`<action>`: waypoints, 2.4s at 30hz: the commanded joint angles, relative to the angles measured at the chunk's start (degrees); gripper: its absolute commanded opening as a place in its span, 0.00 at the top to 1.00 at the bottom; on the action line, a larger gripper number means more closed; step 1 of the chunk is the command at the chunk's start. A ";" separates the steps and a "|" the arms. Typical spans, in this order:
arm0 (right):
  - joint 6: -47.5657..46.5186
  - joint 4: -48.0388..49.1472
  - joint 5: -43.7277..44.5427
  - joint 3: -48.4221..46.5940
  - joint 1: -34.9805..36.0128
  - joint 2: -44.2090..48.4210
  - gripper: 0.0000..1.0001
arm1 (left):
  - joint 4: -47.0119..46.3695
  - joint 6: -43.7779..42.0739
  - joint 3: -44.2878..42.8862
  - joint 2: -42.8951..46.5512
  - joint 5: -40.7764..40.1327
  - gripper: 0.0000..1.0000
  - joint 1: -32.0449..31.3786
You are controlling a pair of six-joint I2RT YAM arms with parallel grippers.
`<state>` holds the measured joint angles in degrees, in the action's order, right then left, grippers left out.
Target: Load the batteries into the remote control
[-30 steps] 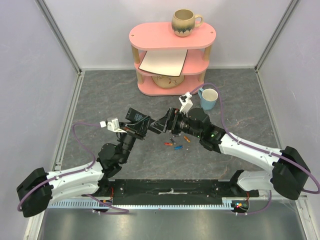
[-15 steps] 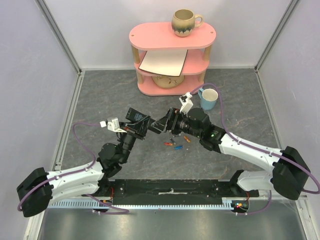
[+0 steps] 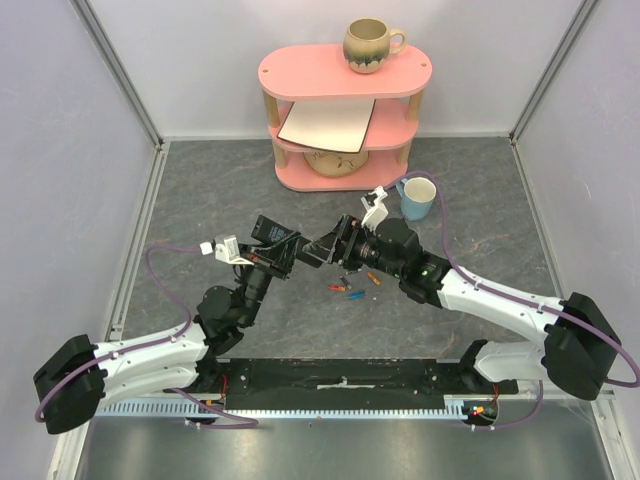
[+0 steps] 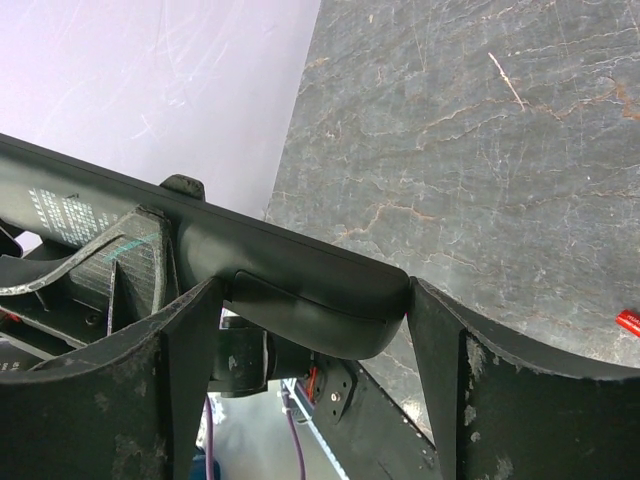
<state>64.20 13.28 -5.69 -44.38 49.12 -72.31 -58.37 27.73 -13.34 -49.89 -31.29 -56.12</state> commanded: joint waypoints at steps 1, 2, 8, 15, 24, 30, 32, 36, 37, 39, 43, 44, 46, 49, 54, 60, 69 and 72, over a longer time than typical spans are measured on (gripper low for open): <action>1.89 1.23 3.32 1.31 0.01 1.04 0.20 | -4.12 -1.53 -2.13 -0.03 0.35 0.98 -0.31; 1.89 1.31 3.41 1.40 0.01 1.12 0.20 | -4.12 -1.62 -2.13 -0.03 0.35 0.98 -0.31; 2.33 1.67 3.76 1.40 0.01 0.60 0.22 | -4.30 -1.45 -1.69 0.14 0.44 0.98 -0.31; 2.59 1.49 3.85 1.49 0.01 -0.02 0.34 | -4.65 -1.45 -1.60 0.32 0.44 0.98 -0.31; 2.15 0.26 2.97 0.52 0.01 -1.25 0.63 | -4.74 -1.36 -1.51 0.58 0.53 0.98 -0.31; 2.15 1.22 1.92 0.79 0.09 -1.69 0.99 | -4.39 -0.74 -1.51 1.02 0.44 0.98 -0.31; 2.33 1.49 1.48 0.87 0.01 -1.86 1.00 | -4.38 -0.48 -1.42 1.11 0.35 0.98 -0.31; 2.42 2.80 1.04 1.31 0.09 -1.43 1.00 | -4.12 0.22 -1.25 1.46 -0.44 0.98 -0.31; 2.50 3.68 0.95 1.75 0.01 -1.25 1.00 | -4.12 0.40 -1.07 1.46 -0.70 0.98 -0.31; 2.59 4.30 0.60 2.02 0.01 -1.08 1.00 | -4.21 1.01 -0.98 1.72 -1.23 0.98 -0.31; 2.59 5.70 -0.11 2.37 0.09 -0.90 1.00 | -4.12 1.80 -0.89 1.64 -1.32 0.98 -0.31; 2.59 5.71 -0.11 2.37 0.01 -0.81 1.00 | -4.12 1.72 -0.89 1.64 -1.23 0.98 -0.31; 2.59 5.97 -0.28 2.46 0.01 -0.73 1.00 | -4.12 2.07 -0.89 1.64 -1.23 0.98 -0.31; 2.59 7.10 -0.55 3.07 0.01 -0.55 1.00 | -4.12 2.77 -0.72 1.72 -1.58 0.98 -0.22; 2.94 10.98 -1.60 4.39 0.01 0.24 1.00 | -4.12 4.09 -0.37 1.81 -2.55 0.98 -0.22; 2.77 13.88 -2.92 5.00 0.01 0.51 1.00 | -4.12 4.97 -0.28 1.90 -3.08 0.98 -0.22; 2.86 12.57 -2.75 4.48 -0.08 1.03 0.64 | -2.28 3.83 -1.33 1.64 -1.76 0.98 -0.22; 2.68 10.55 -2.04 3.86 0.01 1.73 0.45 | -0.52 2.86 -2.21 1.29 -1.41 0.98 -0.22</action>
<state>66.48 24.32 -7.03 -39.77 48.51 -72.16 -59.27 30.41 -13.10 -48.25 -34.92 -55.94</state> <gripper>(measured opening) 0.607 0.253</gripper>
